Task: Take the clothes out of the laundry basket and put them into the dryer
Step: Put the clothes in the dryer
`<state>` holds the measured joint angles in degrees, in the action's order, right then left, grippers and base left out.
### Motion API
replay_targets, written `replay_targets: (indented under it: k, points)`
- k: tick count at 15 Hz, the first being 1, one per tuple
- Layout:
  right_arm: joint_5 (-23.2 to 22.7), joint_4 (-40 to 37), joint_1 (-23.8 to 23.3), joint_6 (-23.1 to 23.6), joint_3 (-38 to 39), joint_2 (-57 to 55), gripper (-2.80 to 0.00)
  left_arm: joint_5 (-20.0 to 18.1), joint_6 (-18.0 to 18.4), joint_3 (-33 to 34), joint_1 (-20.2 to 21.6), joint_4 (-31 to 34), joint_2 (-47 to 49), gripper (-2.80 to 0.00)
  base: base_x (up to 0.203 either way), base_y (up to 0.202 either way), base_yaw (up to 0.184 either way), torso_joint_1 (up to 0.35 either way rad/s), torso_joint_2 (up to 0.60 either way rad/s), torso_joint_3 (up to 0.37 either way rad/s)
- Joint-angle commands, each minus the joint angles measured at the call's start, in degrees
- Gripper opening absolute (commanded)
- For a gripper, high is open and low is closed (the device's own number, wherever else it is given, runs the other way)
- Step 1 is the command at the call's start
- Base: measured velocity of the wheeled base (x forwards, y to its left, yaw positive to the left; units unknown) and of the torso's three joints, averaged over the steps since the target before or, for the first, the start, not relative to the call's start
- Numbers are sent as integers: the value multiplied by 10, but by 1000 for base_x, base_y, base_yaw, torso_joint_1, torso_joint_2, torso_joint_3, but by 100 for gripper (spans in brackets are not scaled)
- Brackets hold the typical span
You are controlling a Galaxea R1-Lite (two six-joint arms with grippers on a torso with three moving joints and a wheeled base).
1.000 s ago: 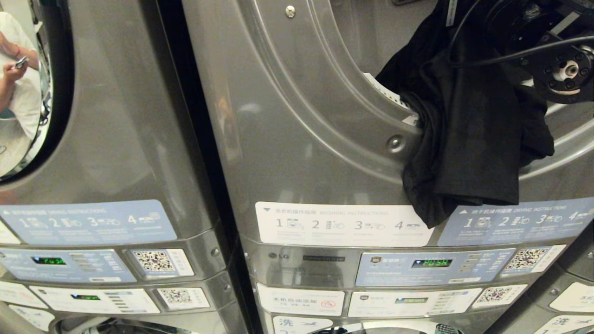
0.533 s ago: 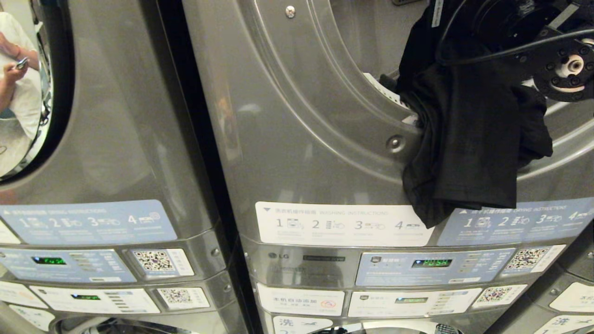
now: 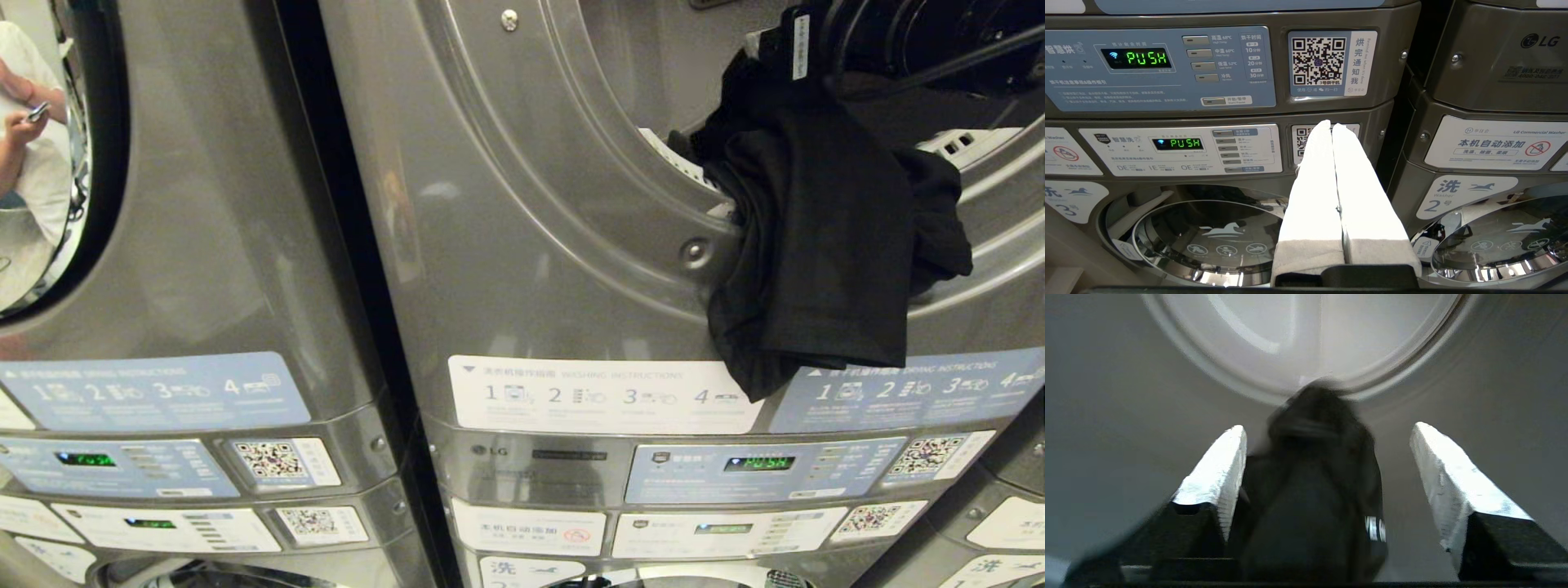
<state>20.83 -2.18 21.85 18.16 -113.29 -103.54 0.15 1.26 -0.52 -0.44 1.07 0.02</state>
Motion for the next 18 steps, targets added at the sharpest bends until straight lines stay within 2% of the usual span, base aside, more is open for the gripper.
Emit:
replay_targets:
  k: [1,4,7,9,15,18]
  points:
    - [1,-53,0,1,0,31,0,0,0,0,0,0,0,-280,0,0,0,0,0,0]
    - [0,-53,1,-6,0,46,0,-1,2,0,0,1,0,-280,0,0,0,0,0,0]
    - [-4,-59,34,-34,25,88,0,-1,2,0,0,1,0,-280,0,0,0,0,0,0]
    - [-26,-76,49,-48,62,131,0,-1,2,0,0,1,0,-280,0,0,0,0,0,0]
    - [-34,-87,90,-47,308,322,0,-1,2,0,0,1,0,-280,0,0,0,0,0,0]
    - [-35,-88,97,-48,401,383,0,0,1,-1,0,1,0,-280,0,0,0,0,0,0]
